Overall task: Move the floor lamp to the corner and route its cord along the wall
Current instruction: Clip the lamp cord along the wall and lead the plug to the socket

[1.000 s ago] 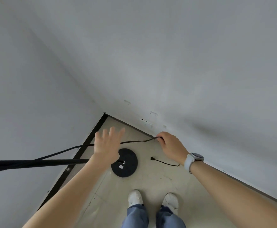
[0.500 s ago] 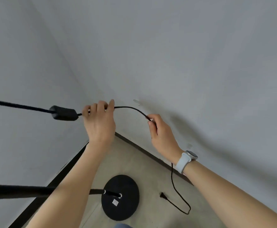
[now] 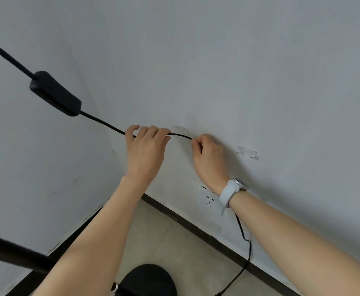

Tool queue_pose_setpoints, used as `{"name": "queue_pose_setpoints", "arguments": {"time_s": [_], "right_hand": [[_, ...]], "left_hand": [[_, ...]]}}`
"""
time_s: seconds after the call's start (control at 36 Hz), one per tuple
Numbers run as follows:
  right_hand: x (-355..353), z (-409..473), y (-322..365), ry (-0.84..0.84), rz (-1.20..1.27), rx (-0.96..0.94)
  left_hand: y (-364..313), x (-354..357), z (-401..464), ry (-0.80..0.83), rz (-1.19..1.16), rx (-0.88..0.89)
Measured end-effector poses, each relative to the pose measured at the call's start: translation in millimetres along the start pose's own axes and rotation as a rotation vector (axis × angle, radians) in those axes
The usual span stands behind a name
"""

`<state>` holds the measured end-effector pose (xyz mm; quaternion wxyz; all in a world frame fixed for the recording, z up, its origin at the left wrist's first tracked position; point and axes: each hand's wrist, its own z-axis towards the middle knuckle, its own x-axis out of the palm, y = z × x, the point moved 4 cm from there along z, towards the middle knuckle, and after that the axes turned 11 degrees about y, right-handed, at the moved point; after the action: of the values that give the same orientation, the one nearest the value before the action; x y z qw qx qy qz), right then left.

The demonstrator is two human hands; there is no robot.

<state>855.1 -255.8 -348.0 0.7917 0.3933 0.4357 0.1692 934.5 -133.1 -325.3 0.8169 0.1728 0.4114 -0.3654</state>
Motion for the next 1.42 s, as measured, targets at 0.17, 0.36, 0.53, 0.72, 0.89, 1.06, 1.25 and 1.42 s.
{"name": "queue_pose_setpoints", "arguments": {"time_s": [0.17,0.36,0.53,0.72,0.89,1.06,1.25,1.42], "right_hand": [[3,-12,-13,0.061,-0.083,-0.013],[-17,-10,9,-0.089,-0.254,-0.11],[-18,5,16,-0.04,-0.458,-0.084],[-12,6,9,-0.004,-0.509,-0.054],[-7,-3,1,-0.018,-0.417,-0.07],[-9,-30,-26,0.02,-0.291,-0.034],[-11,-68,-69,0.008,-0.259,0.101],[-20,-66,-48,-0.085,-0.327,0.071]], "left_hand": [[16,9,-1,-0.015,-0.024,-0.197],[9,14,6,-0.055,-0.068,-0.15],[-6,23,6,-0.054,-0.037,-0.036],[2,24,10,-0.029,-0.06,-0.13],[5,35,14,-0.035,-0.139,-0.279],[33,46,9,0.015,-0.214,-0.557],[18,51,9,-0.06,-0.248,-0.372],[7,60,12,-0.029,-0.34,-0.285]]}}
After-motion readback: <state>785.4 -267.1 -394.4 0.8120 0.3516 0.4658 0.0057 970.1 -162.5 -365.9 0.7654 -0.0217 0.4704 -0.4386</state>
